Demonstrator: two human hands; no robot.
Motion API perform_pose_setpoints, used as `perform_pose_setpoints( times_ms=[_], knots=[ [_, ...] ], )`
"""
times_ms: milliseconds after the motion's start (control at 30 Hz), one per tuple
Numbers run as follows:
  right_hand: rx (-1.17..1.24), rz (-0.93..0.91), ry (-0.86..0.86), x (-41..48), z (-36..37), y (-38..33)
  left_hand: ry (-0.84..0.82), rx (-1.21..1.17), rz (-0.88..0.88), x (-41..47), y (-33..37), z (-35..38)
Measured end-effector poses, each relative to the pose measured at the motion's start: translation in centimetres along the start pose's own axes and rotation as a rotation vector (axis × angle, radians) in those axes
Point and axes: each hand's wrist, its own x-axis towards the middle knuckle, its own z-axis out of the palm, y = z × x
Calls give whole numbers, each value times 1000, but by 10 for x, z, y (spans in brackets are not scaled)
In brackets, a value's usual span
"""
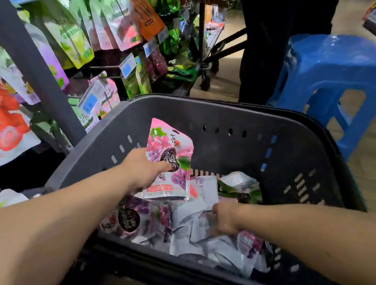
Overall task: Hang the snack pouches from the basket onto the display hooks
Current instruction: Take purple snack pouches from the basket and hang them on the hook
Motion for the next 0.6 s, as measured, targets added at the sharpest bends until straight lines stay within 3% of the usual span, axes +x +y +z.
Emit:
perform_pose_setpoints(
  times_ms=[67,233,333,433,500,600],
  knots=[
    [-97,29,-54,6,19,2,-1,-4,-1,2,-3,1],
    [-226,20,47,9,31,3,-50,-11,19,6,-4,4],
    [-263,8,23,6,32,2,-52,-7,23,8,-5,5],
    [-198,20,-184,-3,28,-6,-56,-34,4,10,-6,2],
    [-123,130,-342,-5,20,-16,-47,-48,-1,10,-7,1],
    [-77,173,-449,3,17,-31,-40,-68,-23,12,-9,-1]
  ],
)
